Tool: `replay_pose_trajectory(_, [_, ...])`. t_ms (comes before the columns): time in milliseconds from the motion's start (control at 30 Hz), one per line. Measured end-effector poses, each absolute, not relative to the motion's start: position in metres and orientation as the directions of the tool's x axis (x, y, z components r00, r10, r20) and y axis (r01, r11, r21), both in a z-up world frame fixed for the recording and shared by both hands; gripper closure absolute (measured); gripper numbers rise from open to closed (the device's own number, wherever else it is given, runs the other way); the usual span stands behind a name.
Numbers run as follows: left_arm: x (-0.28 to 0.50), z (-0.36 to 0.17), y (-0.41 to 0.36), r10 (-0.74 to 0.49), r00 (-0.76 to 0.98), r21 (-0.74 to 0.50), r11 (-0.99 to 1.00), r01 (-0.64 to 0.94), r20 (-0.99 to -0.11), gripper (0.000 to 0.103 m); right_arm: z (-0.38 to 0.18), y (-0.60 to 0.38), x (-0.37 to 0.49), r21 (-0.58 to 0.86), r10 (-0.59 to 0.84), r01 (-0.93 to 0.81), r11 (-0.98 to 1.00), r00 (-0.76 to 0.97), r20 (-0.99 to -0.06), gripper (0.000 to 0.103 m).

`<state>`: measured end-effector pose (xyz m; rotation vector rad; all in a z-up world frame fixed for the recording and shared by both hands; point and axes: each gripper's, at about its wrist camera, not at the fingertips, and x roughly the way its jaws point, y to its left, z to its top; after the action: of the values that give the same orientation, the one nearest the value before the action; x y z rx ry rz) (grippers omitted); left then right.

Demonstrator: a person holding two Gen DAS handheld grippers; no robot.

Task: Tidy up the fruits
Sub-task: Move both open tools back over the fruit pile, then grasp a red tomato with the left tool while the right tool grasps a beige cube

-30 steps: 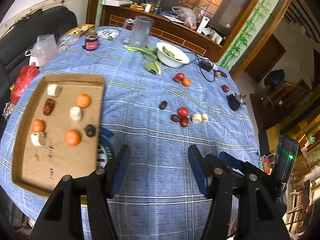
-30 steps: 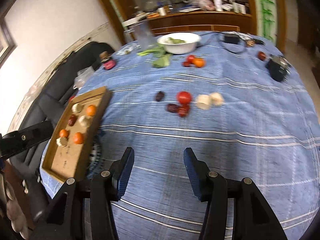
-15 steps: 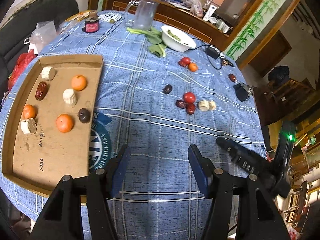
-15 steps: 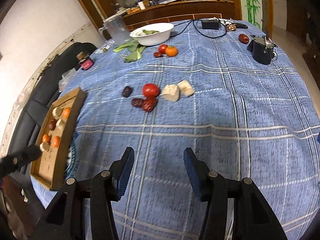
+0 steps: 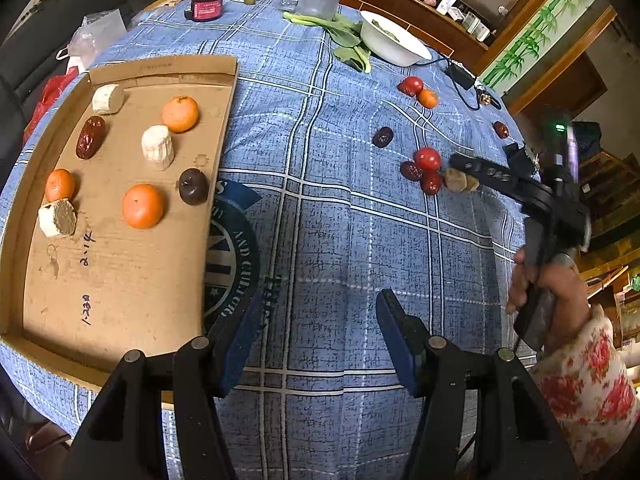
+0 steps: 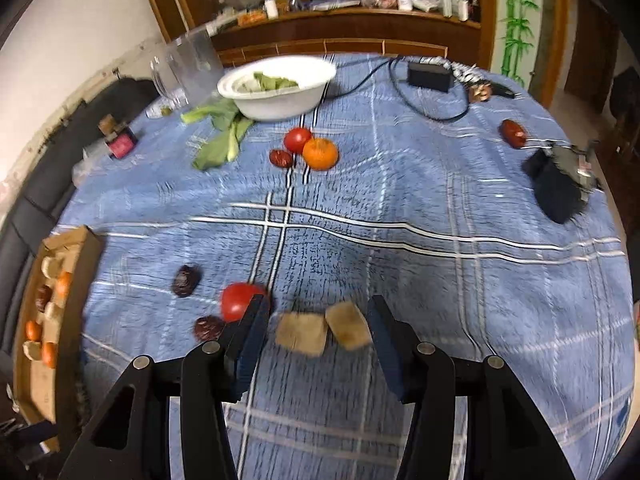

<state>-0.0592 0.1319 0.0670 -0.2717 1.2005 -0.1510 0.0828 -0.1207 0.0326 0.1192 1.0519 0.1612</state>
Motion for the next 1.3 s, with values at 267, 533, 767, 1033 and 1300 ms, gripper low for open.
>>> replay_pose_trajectory(267, [-0.045, 0.063, 0.119, -0.288, 0.345, -0.305, 0.952, 0.005, -0.893, 0.044, 0.034, -0.146, 0.042, 0.425, 0.439, -0.124, 0.897, 0.367, -0.820, 0.062])
replay_pose_trajectory(533, [-0.038, 0.049, 0.096, -0.311, 0.294, -0.312, 0.949, 0.043, -0.904, 0.044, 0.022, -0.202, -0.016, 0.503, 0.473, -0.015, 0.864, 0.362, -0.803, 0.062])
replay_pose_trajectory(767, [-0.040, 0.047, 0.078, -0.313, 0.288, -0.301, 0.950, 0.087, -0.905, 0.044, 0.042, -0.173, -0.002, 0.465, 0.458, -0.097, 0.880, 0.431, -0.778, 0.041])
replay_pose_trajectory(1033, [0.004, 0.061, 0.062, -0.262, 0.393, -0.213, 0.963, 0.164, -0.881, 0.044, 0.035, -0.114, 0.028, 0.273, 0.347, -0.222, 0.936, 0.456, -0.819, 0.040])
replay_pose_trajectory(1300, [0.072, 0.061, 0.002, -0.314, 0.395, -0.177, 0.921, 0.346, -0.863, 0.046, 0.019, -0.128, 0.028, 0.306, 0.335, -0.138, 0.942, 0.450, -0.828, 0.070])
